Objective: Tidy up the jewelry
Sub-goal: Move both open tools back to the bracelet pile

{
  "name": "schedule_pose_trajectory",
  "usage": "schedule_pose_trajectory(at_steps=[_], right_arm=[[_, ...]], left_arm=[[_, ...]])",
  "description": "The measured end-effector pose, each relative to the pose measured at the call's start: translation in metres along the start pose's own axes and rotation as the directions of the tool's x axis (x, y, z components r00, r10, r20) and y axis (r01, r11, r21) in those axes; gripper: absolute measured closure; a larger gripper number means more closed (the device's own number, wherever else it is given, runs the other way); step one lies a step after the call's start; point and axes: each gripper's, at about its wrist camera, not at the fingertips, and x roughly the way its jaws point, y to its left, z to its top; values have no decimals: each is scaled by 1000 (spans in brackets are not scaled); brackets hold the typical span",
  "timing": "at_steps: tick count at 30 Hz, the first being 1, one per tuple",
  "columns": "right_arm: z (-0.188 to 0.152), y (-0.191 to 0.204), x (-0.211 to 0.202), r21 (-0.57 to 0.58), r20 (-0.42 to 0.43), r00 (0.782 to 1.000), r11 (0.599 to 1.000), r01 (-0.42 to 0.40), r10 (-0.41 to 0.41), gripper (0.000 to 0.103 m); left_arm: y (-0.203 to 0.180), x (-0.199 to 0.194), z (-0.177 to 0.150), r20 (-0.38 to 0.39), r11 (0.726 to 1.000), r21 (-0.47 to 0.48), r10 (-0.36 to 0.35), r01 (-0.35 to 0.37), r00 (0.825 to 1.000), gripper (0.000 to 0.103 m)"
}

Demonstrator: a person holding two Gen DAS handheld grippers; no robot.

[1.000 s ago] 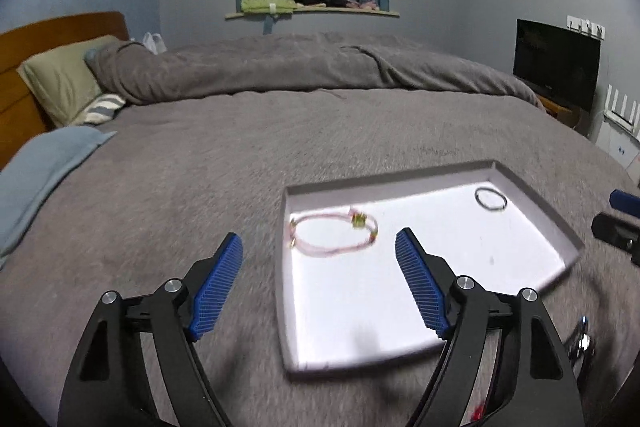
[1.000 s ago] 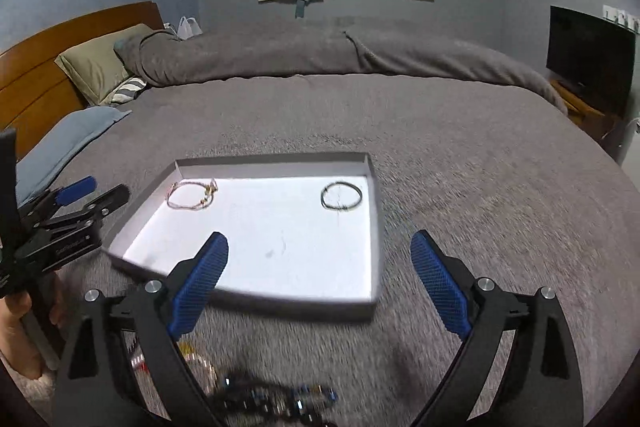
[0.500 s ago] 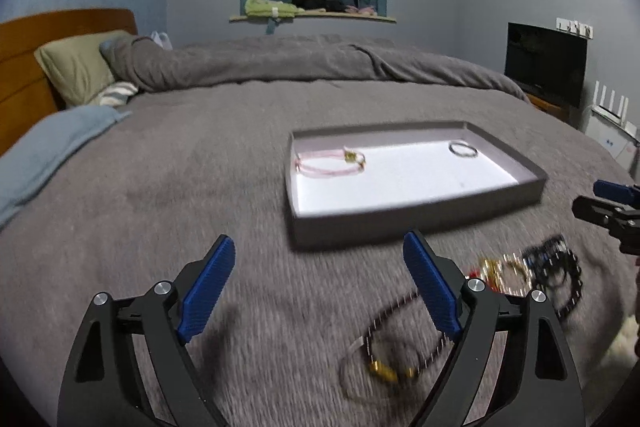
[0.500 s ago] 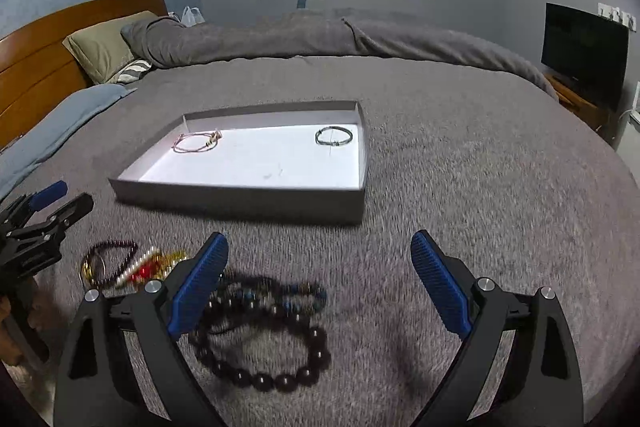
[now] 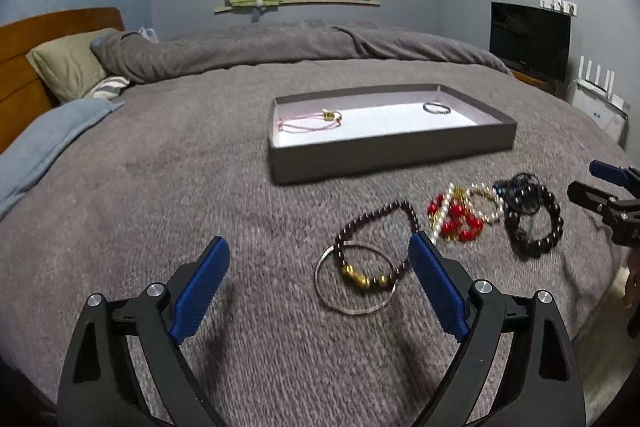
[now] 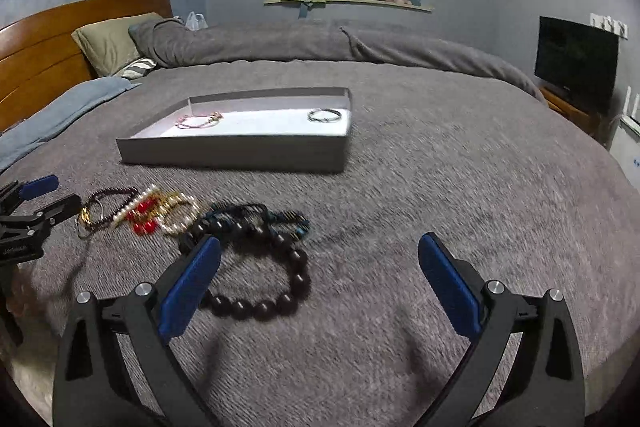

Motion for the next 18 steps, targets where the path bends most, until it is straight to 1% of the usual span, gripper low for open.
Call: schedule_pose_trajectory(at_steps=[2,7,12,17,18], right_arm=[[-4,-3,-2,10,-7,1000,1000,5,-5,5],[-13,-2,-4,10,-48,998,999,-46,46,5],[-15,8,-3,-47,-49,997,997,-59,57,5],[-15,17,3,-56,-66,994,994,-92,88,6],[-15,18,3,-56,-67,993,994,-96,92,7]], left_arm=[[0,-2,-2,-1,1000,0,-2,2,1000,12],[3,-2,-2,0,1000,-19,-16,16,1000,12],[1,-1,-3,-5,1000,-10,-28,28,1000,12],[3,5,-3,-35,999,-25,-37,36,999,12],[4,6,-3,-42,999,-32,-43,42,998,12]])
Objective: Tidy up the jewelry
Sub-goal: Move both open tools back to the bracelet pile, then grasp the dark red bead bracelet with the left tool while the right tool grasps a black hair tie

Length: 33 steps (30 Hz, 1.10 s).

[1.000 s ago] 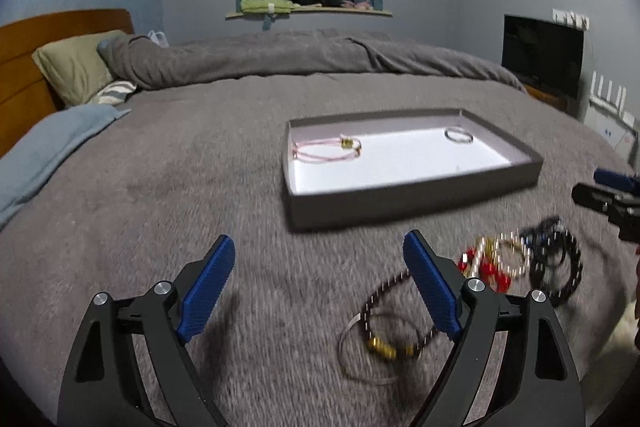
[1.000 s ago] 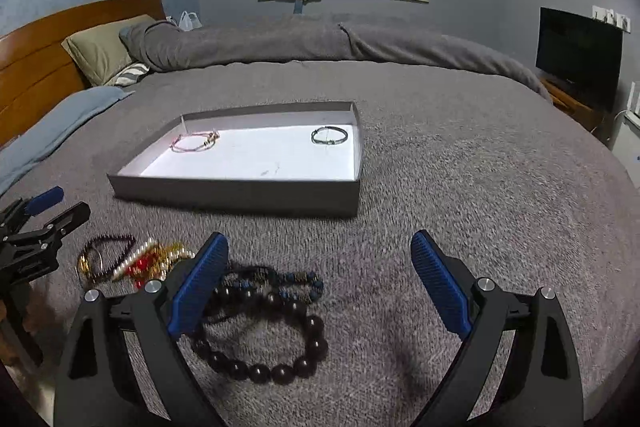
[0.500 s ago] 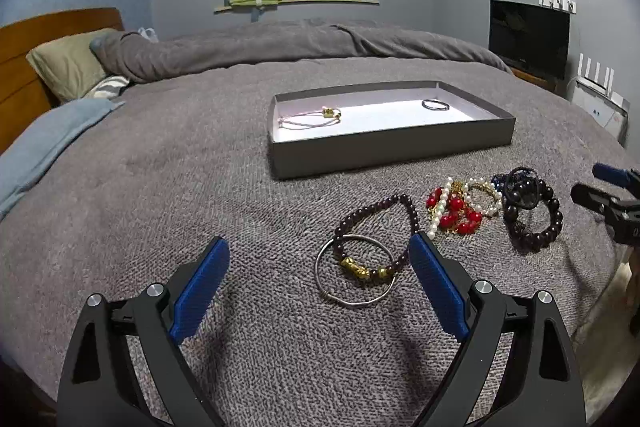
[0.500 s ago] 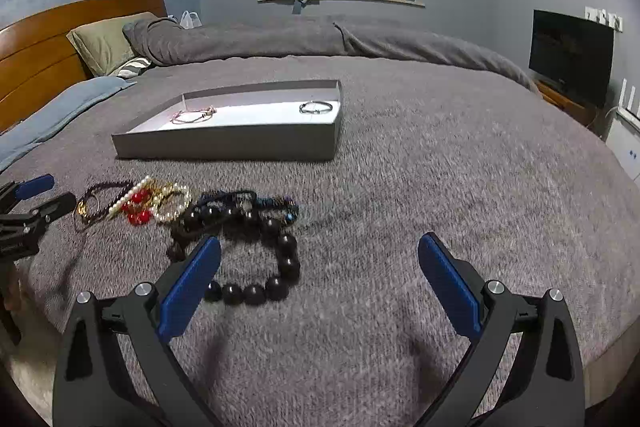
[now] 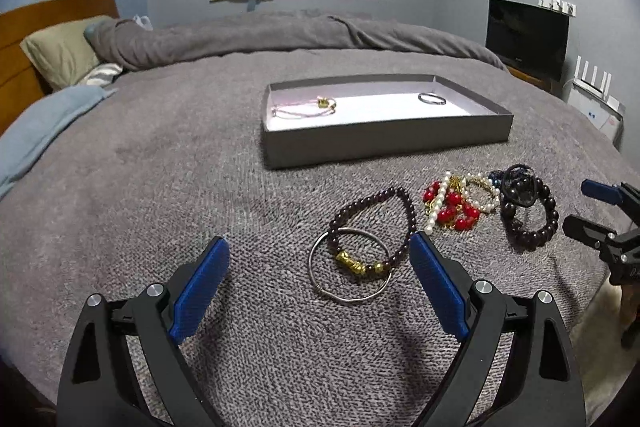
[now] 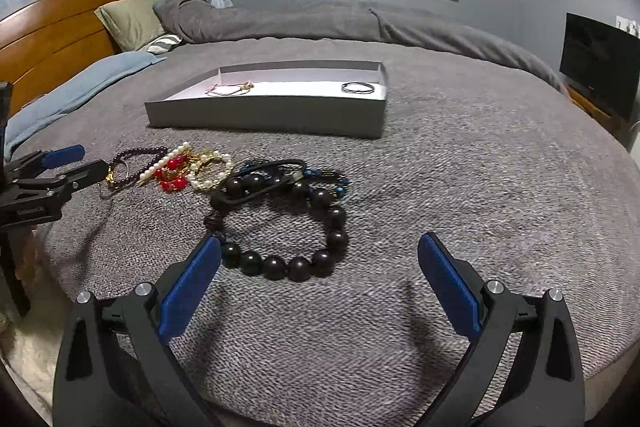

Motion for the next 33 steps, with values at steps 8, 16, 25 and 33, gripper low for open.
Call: schedule_pose_trajectory(at_steps=[8,16,25,33], right_arm=[[-1,1,8,5,-16,1000,1000,-23,23,22],[-2,0,15,10,-26,999,999,-32,32,28],[-2,-4,18,26,-35,999,999,-39,40,29],[7,-4,22,57,-40,995,994,-94,96,34]], left_arm=[[-8,1,0,2,999,35,-32,32,999,15],[-15,10,15,-16,996,78,-35,36,999,46],[-21,46,25,-136,990,137,-26,45,990,63],[-27,49,26,-126,980,194,-30,54,992,96]])
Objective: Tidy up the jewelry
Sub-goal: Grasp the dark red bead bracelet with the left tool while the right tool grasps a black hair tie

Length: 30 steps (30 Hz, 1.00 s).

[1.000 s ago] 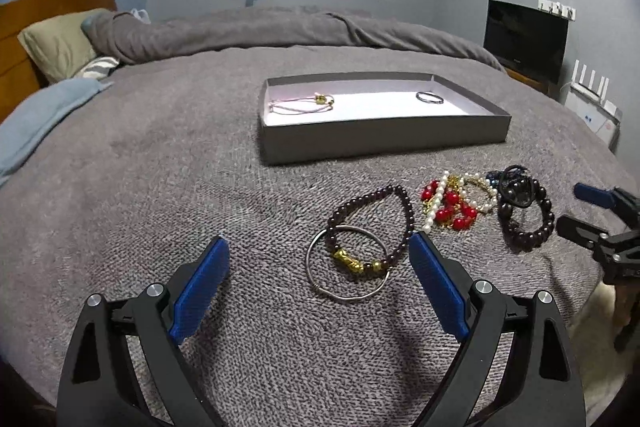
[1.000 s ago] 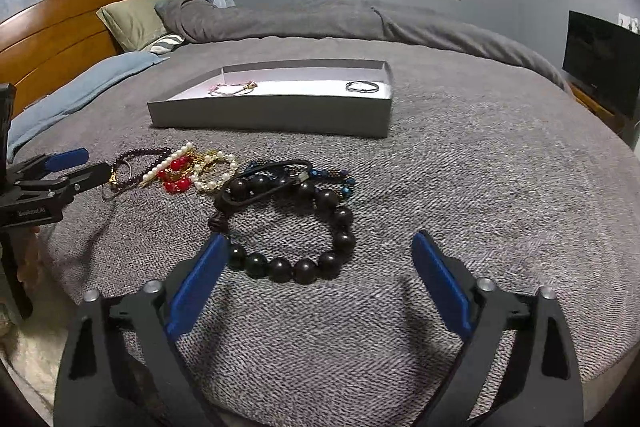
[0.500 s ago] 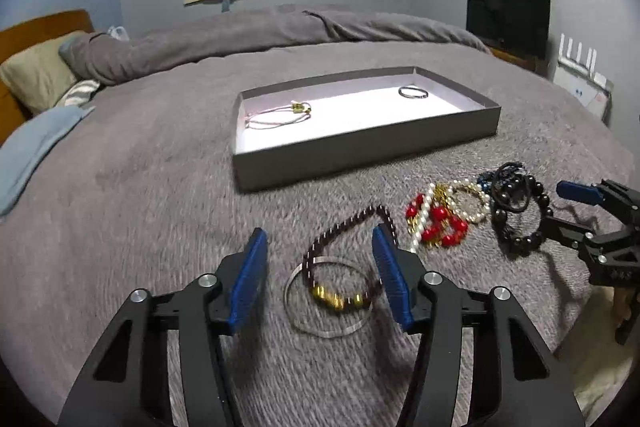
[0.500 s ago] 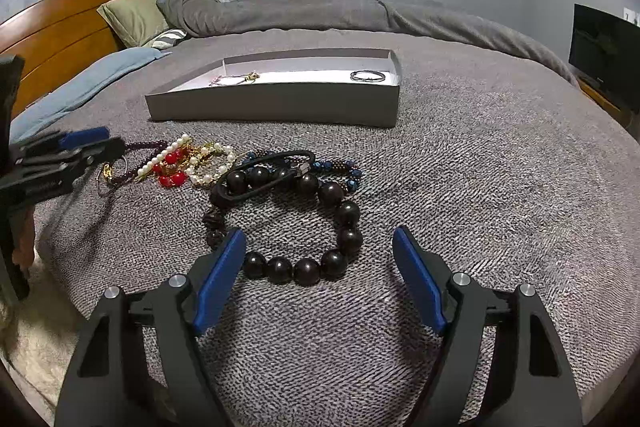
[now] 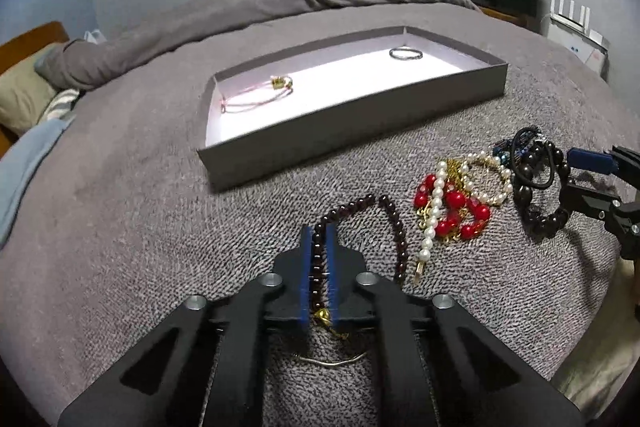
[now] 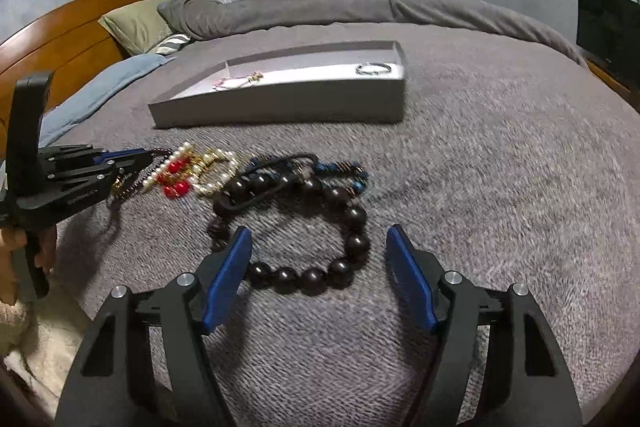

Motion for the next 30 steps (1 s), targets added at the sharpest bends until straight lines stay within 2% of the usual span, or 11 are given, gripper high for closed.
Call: schedule_pose_trajectory(at_steps=[5,9,13,19,22,26,28,30], right_arm=[[11,10,0,-5,3,999,999,-44,44,35],[17,15,5,26,-22,995,995,-93,93,39],[21,18,9,51,-37,994,994,-100,102,47],[23,16,13,74,-46,996,995,-68,72,80],[22,14,17,104,-74,991,989,-103,111,81],[20,17,19,95,-82,990,990,-107,115,81],[20,19,20,85,-83,991,992,-98,105,99],[20,20,18,69,-72,994,995,-75,80,99]], left_arm=[[5,-9,0,50,999,-40,-25,27,998,96],[2,-16,-2,85,1000,-24,-12,14,996,96],[2,-17,-2,90,1000,-24,-16,18,996,96],[7,-16,-3,90,999,-42,-27,31,996,96],[9,-16,-3,88,998,-50,-31,35,996,96],[10,-17,-3,88,998,-51,-33,38,996,96],[10,-17,-3,91,998,-48,-29,34,995,96],[10,-20,-3,101,998,-49,-29,34,994,96]])
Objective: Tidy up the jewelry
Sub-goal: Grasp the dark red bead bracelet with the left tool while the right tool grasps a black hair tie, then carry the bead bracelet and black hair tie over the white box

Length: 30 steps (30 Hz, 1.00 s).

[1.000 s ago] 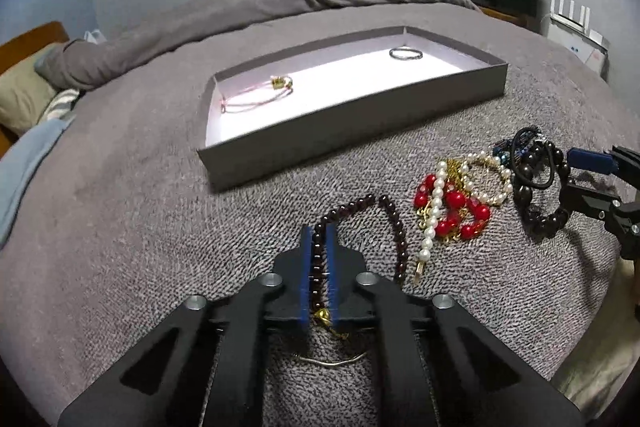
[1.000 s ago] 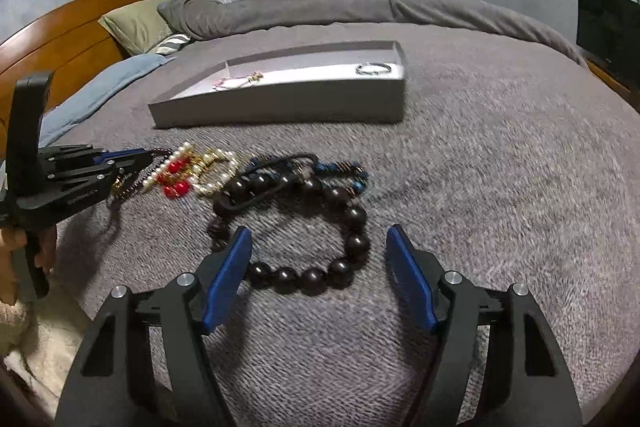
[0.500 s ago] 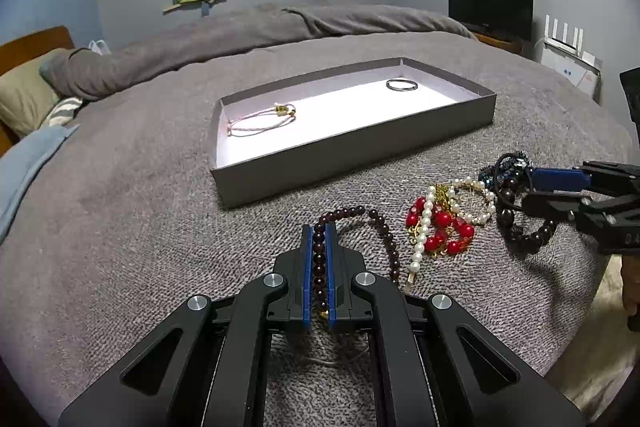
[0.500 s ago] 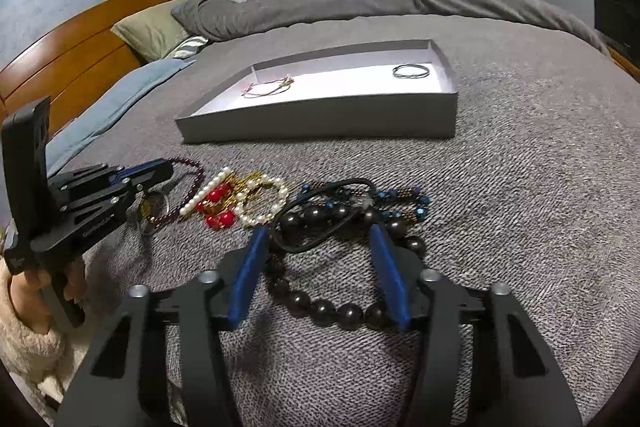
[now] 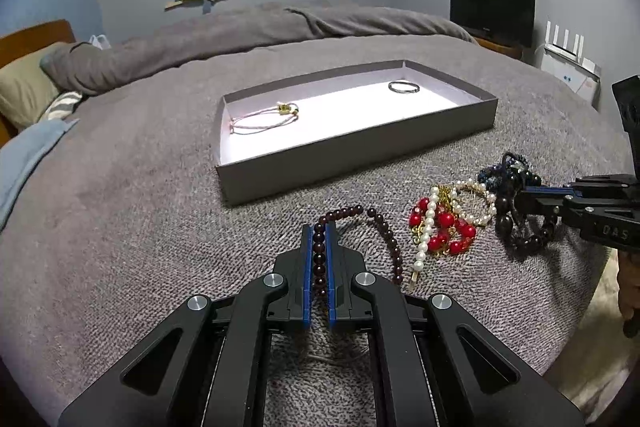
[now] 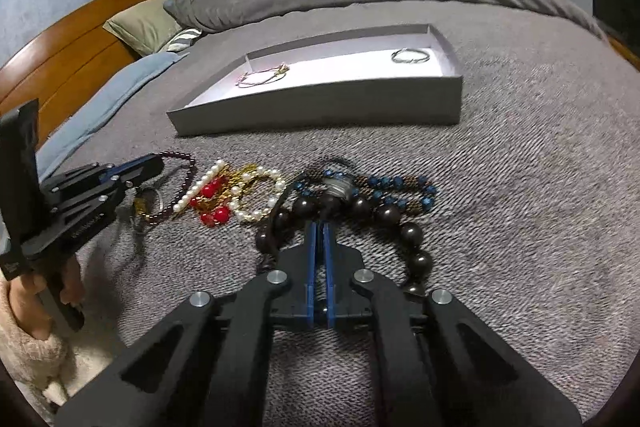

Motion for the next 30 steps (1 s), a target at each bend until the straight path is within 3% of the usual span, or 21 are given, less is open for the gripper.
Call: schedule_pose_trajectory(at_steps=[7,16,22,30], right_arm=[[8,6,-18,-57,76,996,997,45,-40,99],[42,5,-31,-87,190,979,992,92,-74,99],[68,3,-29,-96,236,968,989,110,-85,99],[136,-9,-12,-78,317,941,986,149,-117,99]], left_arm=[[1,-17,7,69,1000,8,11,-12,998,96],[12,-34,29,141,1000,-3,19,-19,990,96],[23,-41,62,222,999,-18,36,-33,974,96],[25,-16,123,273,998,-60,20,-4,962,96]])
